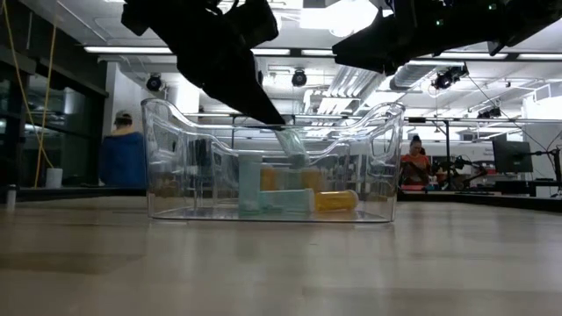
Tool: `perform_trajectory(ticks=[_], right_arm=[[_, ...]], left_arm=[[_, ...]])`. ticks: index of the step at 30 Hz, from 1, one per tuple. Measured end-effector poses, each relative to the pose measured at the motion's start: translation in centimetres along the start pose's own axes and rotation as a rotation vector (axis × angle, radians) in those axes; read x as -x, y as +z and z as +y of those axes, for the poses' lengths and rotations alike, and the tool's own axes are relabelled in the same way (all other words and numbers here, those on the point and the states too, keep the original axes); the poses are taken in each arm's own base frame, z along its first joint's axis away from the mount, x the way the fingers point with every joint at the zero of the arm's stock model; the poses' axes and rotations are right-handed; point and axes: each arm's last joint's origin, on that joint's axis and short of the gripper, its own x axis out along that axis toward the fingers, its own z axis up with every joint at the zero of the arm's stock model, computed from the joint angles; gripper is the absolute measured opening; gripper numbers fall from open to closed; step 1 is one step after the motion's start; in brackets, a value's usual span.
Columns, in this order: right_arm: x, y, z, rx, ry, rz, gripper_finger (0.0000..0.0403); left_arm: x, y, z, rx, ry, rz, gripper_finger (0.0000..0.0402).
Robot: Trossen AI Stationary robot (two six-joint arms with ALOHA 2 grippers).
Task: Pick and place medicine bottles into bin by pill shape (circle, oval)
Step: Put the blue tablet bottle into the bottom transparent bin, then return to Home Position
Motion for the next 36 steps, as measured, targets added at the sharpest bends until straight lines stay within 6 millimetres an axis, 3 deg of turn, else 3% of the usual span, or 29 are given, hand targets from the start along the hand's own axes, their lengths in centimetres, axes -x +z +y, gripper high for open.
perform_trajectory(ticks=[15,22,31,36], right_arm=[[0.0,0.0,0.0,0.000,0.000,0.000,0.0197],[0.0,0.0,0.0,0.000,0.000,0.000,0.0197],[0.0,0.0,0.0,0.001,0.000,0.002,0.0197],[0.0,-0.1,0.0,0.002,0.000,0.007,0.0197]], left_arm=[[0.0,-0.1,0.1,-0.003,0.019,0.015,0.0149],[0.1,-0.2,0.5,-0.004,0.188,0.021,0.0174],[4.4,1.0,1.5,0.051,0.224,-0.066,0.0160],[6.6,-0.5,1.8,0.071,0.223,-0.198,0.0147]])
